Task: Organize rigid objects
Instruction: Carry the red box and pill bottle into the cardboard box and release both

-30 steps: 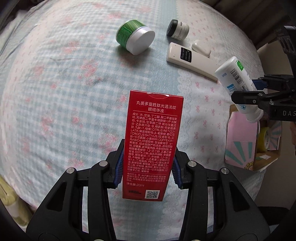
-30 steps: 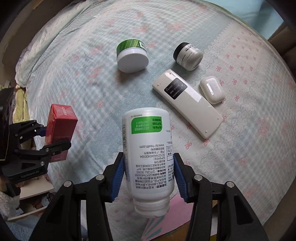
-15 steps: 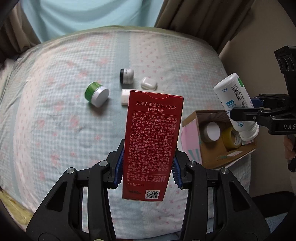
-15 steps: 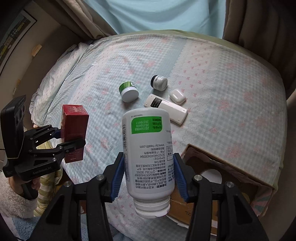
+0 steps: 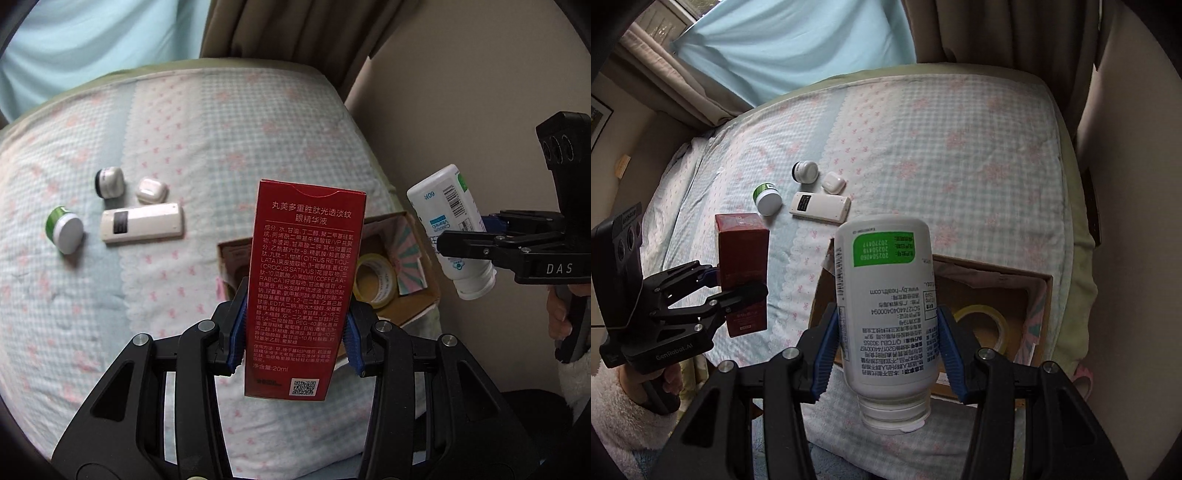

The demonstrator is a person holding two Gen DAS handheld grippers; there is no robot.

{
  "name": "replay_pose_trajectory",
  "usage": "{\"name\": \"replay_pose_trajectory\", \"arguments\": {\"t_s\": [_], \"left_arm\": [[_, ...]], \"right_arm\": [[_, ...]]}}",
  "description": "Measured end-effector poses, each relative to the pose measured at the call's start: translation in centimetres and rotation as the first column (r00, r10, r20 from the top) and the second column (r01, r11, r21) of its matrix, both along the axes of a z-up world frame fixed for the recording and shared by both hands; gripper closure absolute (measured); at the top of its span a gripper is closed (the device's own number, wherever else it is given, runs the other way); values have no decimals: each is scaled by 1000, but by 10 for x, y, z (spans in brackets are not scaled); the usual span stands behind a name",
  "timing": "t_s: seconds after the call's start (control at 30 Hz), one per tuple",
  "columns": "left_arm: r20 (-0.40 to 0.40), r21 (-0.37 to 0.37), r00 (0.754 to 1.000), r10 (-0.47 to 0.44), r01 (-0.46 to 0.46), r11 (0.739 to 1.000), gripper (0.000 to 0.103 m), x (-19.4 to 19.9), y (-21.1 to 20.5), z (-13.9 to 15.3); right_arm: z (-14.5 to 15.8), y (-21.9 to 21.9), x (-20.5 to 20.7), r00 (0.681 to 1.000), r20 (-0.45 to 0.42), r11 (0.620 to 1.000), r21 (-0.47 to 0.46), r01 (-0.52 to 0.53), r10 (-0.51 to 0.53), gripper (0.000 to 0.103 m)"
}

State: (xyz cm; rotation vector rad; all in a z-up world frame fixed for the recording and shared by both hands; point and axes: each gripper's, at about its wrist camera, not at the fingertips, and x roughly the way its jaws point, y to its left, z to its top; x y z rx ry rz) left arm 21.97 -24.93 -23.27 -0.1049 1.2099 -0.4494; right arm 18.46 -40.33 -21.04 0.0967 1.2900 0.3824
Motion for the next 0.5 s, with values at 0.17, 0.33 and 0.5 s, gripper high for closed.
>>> {"name": "replay_pose_trajectory", "arguments": {"t_s": [0.17, 0.33, 0.5], "left_arm": [[-45, 32, 996, -74, 75, 997, 64, 1, -50, -26], [-101, 78, 983, -154, 162, 984, 64, 8, -90, -62], [-160, 125, 958, -239, 260, 958, 64, 16, -124, -101]], "right_arm": [[-23, -38, -7, 995, -53, 995, 37, 89, -87, 56], [-54, -70, -9, 975, -114, 978, 64, 201, -193, 56], [-89, -93, -6, 939, -168, 949, 50, 312, -300, 56]]}}
